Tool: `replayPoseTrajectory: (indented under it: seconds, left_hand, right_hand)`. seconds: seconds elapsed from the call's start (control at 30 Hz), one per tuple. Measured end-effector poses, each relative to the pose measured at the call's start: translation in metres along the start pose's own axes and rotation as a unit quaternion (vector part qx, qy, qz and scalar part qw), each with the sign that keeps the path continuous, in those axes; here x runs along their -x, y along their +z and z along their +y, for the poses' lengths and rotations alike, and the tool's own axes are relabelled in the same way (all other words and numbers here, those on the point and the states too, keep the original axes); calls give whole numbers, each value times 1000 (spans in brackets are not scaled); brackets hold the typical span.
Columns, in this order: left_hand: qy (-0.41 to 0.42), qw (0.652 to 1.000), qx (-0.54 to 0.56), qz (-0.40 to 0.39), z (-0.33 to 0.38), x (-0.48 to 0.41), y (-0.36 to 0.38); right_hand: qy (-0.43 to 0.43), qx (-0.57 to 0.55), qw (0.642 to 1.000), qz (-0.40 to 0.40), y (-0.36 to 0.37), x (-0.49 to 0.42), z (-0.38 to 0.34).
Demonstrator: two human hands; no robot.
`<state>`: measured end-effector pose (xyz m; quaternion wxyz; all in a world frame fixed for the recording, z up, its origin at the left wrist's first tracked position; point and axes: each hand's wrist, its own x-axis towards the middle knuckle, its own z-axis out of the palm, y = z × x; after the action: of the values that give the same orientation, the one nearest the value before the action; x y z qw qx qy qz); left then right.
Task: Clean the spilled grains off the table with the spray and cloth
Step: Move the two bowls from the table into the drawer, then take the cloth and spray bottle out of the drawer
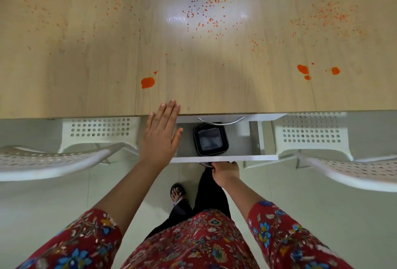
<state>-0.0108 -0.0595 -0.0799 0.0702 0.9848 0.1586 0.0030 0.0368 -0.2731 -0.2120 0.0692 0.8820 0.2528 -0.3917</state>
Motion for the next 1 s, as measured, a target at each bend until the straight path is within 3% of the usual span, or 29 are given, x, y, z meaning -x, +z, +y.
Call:
replayPoseTrajectory:
  seconds: [0.4, 0.6, 0.67, 0.7, 0.77, 0.83, 0.9, 1.0]
  left_hand:
    - [1, 1000, 13, 12, 0, 0, 2]
    - [4, 1000, 13, 2, -2, 0, 5]
    - [4, 1000, 13, 4, -2, 0, 5]
    - [4, 1000, 15, 5, -1, 0, 5]
    - [5, 1000, 23, 4, -1, 0, 4]
    - [9, 1000, 30, 0, -2, -1, 1]
    - [10, 999, 34, -7, -3, -2, -1]
    - [8, 999, 45, -19, -4, -2, -6]
  right_hand:
    - [10, -67, 995, 67, -74, -62, -14]
    - [-21, -87, 994, 70, -67, -47, -7]
    - [-9, -153, 985, 81, -68, -30, -8]
    - [0, -208, 972, 112, -71, -18, -9]
    - [2, -309, 918, 249, -79, 8, -10]
    - [-26, -317, 866, 385, -91, 25, -12]
    - [-60, -259, 872, 411, -101, 24, -12]
    - [-64, -168, 916, 360, -110, 13, -15]
